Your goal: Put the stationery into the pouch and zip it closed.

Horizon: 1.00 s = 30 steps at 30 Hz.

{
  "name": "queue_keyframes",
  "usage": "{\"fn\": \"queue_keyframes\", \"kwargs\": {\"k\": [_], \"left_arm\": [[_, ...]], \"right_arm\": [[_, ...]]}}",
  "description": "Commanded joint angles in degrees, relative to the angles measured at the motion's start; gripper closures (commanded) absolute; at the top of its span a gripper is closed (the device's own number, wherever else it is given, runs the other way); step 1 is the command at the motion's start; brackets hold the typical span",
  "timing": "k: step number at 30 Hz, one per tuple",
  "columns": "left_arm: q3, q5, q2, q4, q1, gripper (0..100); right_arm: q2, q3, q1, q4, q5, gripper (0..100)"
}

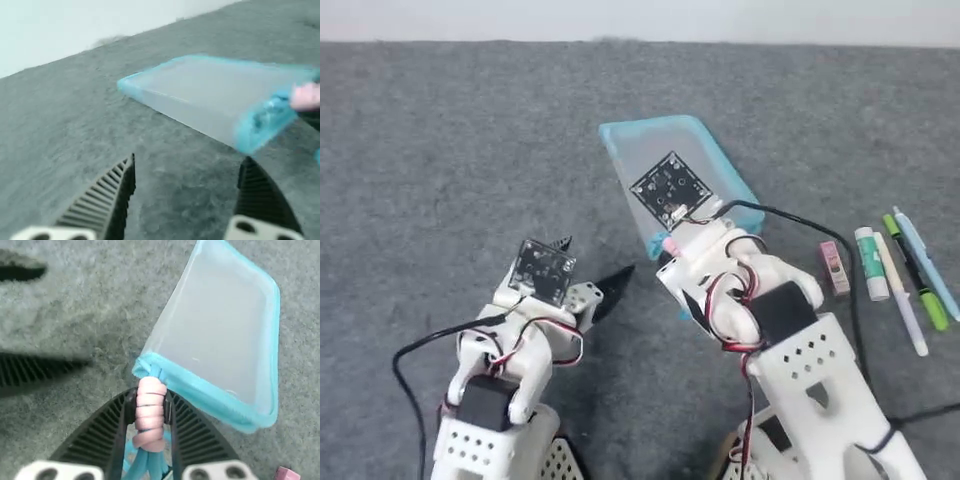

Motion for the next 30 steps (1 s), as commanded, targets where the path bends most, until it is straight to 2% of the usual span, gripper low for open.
{"fn": "queue_keyframes", "kwargs": {"k": [1, 8, 13, 22, 30], "left_arm": [[-3.6, -1.8, -0.4, 0.1, 2.2, 67], [-3.6, -1.6, -0.4, -0.3, 2.2, 67], [1.4, -2.3, -0.4, -6.0, 1.7, 67], [1.6, -4.2, -0.4, -6.9, -3.0, 70], [3.4, -3.9, -0.4, -10.7, -5.9, 70]], "right_arm": [[-2.7, -5.7, -1.5, 2.6, -0.5, 99.2], [-3.3, -5.9, -9.1, 4.5, -0.5, 99.2], [-3.4, -6.1, -9.4, 5.6, -0.4, 99.2], [-3.4, -6.2, -9.3, 7.3, 0.2, 99.2], [-6.8, -4.0, -9.4, 14.1, 6.9, 99.2]]}}
